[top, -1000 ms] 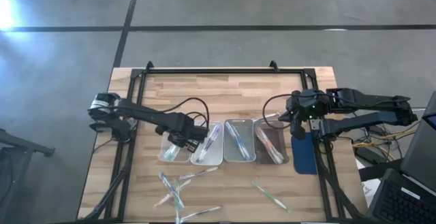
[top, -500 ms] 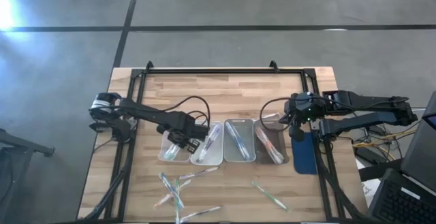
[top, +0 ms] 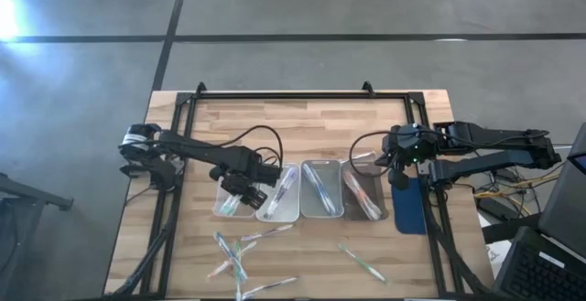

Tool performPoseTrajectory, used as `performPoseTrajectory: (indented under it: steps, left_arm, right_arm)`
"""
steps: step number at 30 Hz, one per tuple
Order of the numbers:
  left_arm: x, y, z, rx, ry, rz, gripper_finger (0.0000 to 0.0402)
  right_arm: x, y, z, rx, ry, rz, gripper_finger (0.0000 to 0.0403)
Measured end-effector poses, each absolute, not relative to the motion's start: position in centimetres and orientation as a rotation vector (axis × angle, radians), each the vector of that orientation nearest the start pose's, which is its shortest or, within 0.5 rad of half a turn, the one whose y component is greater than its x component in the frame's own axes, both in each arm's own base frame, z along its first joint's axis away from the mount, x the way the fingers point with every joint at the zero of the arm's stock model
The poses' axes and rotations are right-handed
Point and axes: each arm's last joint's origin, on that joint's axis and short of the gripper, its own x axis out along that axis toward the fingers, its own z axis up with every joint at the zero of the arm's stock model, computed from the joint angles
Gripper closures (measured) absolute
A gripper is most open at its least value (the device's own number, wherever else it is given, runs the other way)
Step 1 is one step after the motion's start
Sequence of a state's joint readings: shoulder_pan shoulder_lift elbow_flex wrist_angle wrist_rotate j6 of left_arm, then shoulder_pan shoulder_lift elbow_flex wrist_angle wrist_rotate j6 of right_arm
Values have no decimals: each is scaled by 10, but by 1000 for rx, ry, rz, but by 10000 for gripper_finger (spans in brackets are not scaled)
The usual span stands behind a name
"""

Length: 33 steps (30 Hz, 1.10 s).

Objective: Pick & Place Toothbrushes
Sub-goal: Put the orange toothbrush into the black bin

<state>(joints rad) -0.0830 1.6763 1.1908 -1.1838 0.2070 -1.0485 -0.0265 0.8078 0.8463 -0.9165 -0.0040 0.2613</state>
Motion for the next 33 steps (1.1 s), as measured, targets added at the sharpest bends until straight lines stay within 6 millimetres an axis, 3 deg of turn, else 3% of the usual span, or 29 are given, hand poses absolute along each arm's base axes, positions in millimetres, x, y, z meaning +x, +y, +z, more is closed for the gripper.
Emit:
performPoseTrajectory:
  steps: [13, 20, 25, 33]
  left_arm:
    - [273, -31, 268, -853, 1439, 728, 227]
    - [254, -41, 293, -852, 1284, 755, 227]
    - [241, -59, 308, -853, 1145, 744, 227]
    - [240, -107, 321, -811, 965, 500, 227]
  right_arm:
    - [142, -4, 289, 244, 867, -133, 394]
    - [143, -4, 290, 94, 862, -63, 394]
    - [145, -4, 292, 115, 828, -71, 394]
    - [152, -4, 299, 158, 729, -83, 394]
